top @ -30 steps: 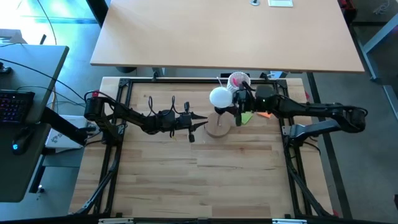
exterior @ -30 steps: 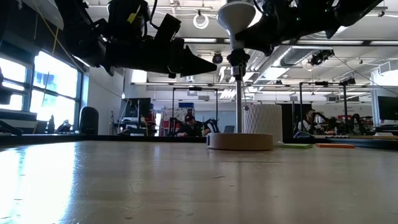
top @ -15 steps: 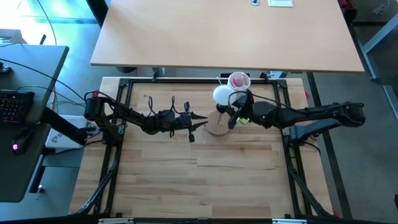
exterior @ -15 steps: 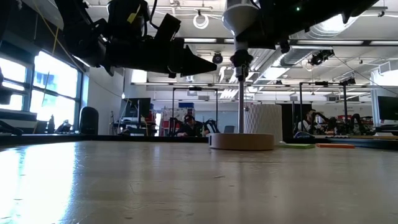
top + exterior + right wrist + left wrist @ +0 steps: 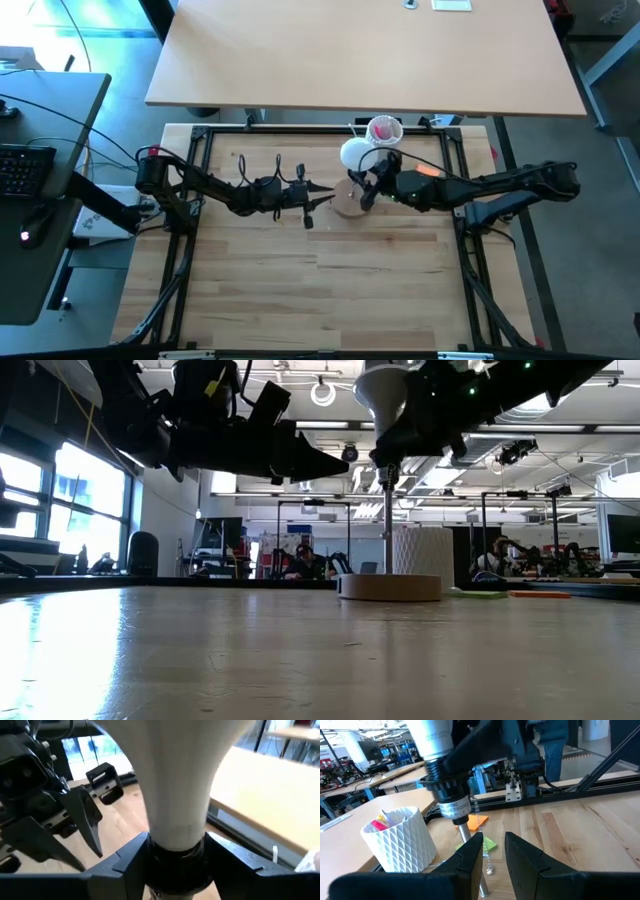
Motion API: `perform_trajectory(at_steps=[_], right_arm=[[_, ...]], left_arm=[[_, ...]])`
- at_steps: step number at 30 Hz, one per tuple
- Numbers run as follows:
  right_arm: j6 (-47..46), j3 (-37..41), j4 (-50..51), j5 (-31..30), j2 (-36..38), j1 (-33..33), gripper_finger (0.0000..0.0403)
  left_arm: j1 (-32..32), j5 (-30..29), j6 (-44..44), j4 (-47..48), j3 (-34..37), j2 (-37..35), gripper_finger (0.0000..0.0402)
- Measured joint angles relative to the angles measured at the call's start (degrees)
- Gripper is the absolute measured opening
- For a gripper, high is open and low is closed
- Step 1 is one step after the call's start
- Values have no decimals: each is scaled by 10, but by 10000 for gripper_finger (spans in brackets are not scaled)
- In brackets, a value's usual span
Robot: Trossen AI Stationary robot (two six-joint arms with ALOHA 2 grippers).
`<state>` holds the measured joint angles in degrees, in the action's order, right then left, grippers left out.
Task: Screw lightbulb
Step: Insert the lightbulb into the lamp socket
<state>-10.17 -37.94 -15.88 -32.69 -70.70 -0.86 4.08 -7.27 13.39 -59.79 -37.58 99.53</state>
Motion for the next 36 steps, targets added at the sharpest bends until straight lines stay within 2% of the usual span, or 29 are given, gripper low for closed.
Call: perform_trajectory(at_steps=[13, 22, 24, 27, 29, 36], right_arm=[[32, -2, 18, 16, 36, 0, 235], [47, -3, 137, 63, 135, 4, 244], [55, -3, 158, 111, 159, -1, 244], [58, -3, 183, 257, 188, -45, 243], [62, -4, 193, 329, 191, -88, 243], [130, -3, 146, 532, 134, -227, 243]], left_arm=[[0, 0, 1, 4, 0, 0, 76], [0, 0, 2, 4, 0, 0, 76], [0, 0, 2, 4, 0, 0, 76], [0, 0, 2, 4, 0, 0, 76], [0, 0, 2, 2, 0, 0, 76], [2, 0, 2, -2, 0, 0, 76]])
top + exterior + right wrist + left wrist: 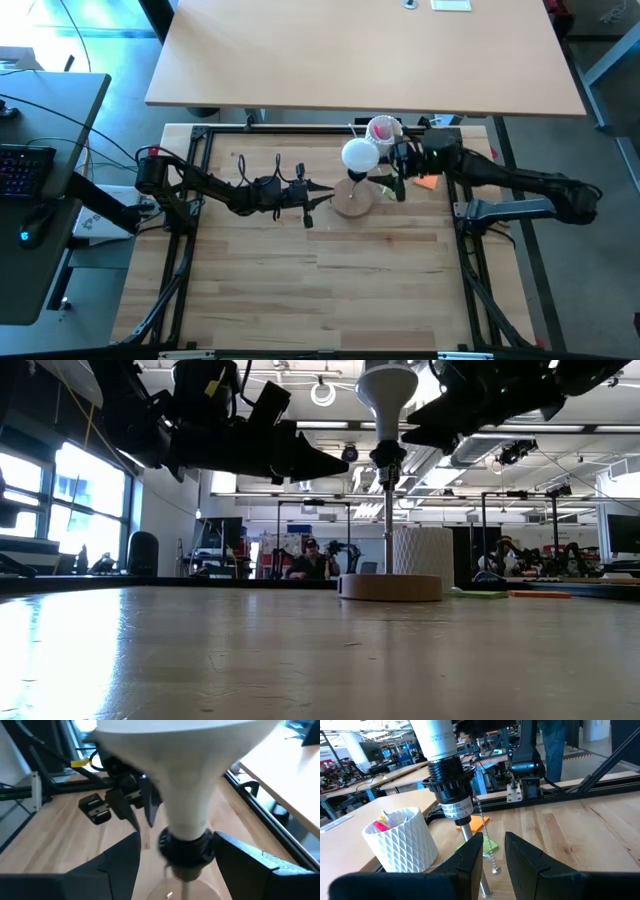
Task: Screw lightbulb
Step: Insert the lightbulb into the lamp socket
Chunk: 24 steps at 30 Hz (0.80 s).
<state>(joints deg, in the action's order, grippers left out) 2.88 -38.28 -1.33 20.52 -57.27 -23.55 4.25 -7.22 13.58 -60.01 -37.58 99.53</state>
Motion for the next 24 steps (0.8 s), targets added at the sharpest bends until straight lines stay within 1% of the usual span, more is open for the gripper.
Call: perform_trajectory(at_steps=[6, 9, 12, 14, 20, 24], right_arm=[[18, 0, -108, 156, -70, -73, 243], [14, 0, -148, 226, -100, -96, 243], [-9, 0, -202, 285, -128, -110, 243], [-26, 0, -236, 307, -144, -116, 243], [-55, 0, -291, 338, -178, -125, 242], [-56, 0, -303, 339, -188, -125, 219]], left_arm=[[0, 0, 0, 2, 0, 0, 76], [1, 0, 0, 3, 0, 0, 76], [1, 0, 0, 3, 0, 0, 76], [1, 0, 0, 3, 0, 0, 76], [1, 0, -1, 3, 0, 0, 76], [1, 0, -1, 3, 0, 0, 76]])
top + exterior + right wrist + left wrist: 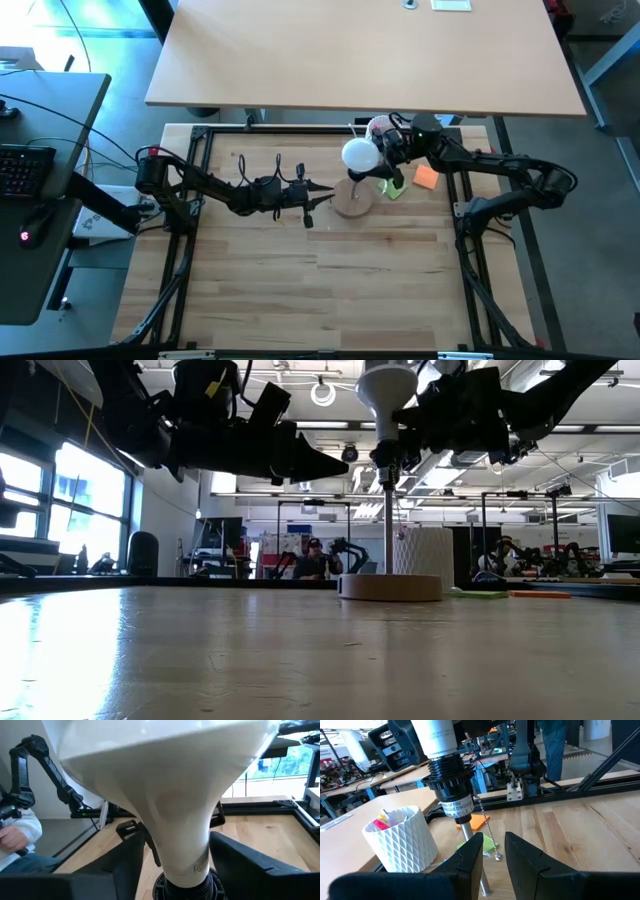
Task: Screw lightbulb
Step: Insert the lightbulb into the lamp socket
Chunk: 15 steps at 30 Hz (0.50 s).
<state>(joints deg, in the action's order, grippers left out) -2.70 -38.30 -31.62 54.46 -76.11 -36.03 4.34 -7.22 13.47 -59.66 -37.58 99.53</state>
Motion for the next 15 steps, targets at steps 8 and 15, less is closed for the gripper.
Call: perform_trajectory(at_steps=[8, 15], right_arm=[[2, 0, 0, -19, -1, 0, 133], [7, -1, 12, -72, 4, 24, 125]], left_arm=[[0, 0, -1, 2, 0, 0, 76], [0, 0, -1, 3, 0, 0, 76]])
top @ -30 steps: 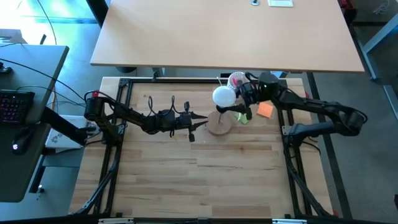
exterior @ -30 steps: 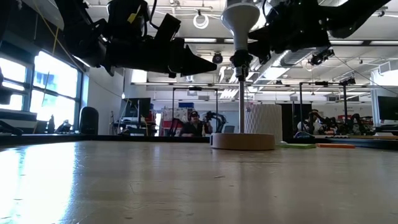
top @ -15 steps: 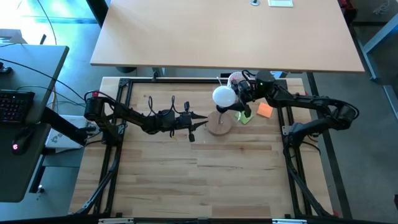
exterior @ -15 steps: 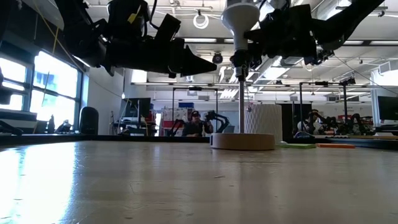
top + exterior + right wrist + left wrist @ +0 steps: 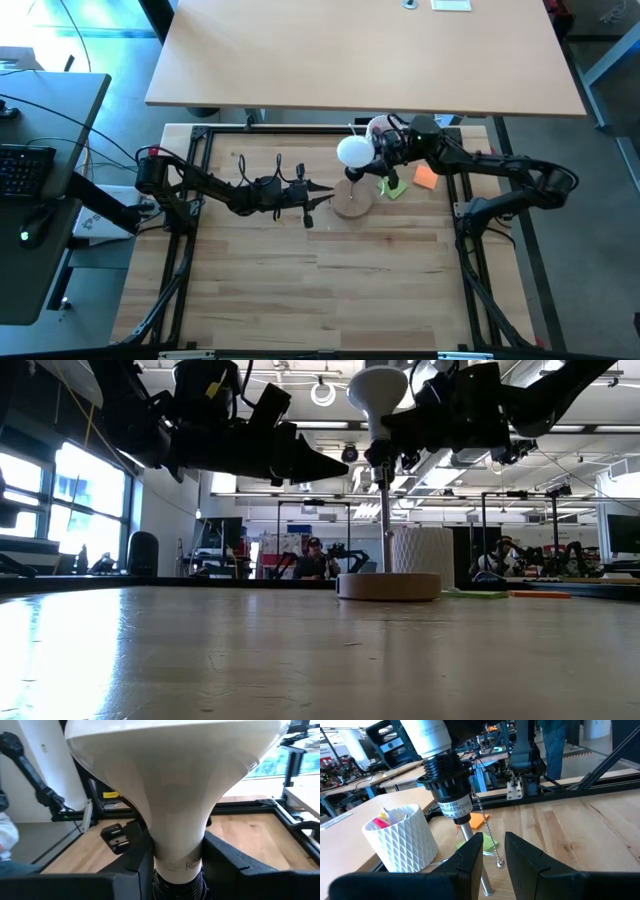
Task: Screw lightbulb
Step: Insert the lightbulb into the lamp socket
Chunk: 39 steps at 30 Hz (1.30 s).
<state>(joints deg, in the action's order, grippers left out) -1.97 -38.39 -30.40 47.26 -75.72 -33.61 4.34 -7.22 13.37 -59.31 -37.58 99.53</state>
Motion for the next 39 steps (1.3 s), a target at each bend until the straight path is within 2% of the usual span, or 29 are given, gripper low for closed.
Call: perform_trajectory(at_steps=[5, 12, 18, 24, 28, 39], right_arm=[[38, -1, 60, -80, 29, 41, 125], [63, -1, 131, -293, 69, 126, 125], [34, -2, 140, -482, 69, 193, 124], [1, -1, 141, -619, 68, 253, 124], [-45, 0, 145, -733, 67, 298, 124], [-120, 0, 142, -904, 51, 355, 130]], left_arm=[[0, 0, -8, 7, 0, 0, 76], [0, 0, -8, 10, 0, 0, 76], [0, 0, -8, 8, 0, 0, 76], [0, 0, -8, 8, 0, 0, 76], [0, 0, -8, 8, 0, 0, 76], [0, 0, -8, 8, 0, 0, 76]])
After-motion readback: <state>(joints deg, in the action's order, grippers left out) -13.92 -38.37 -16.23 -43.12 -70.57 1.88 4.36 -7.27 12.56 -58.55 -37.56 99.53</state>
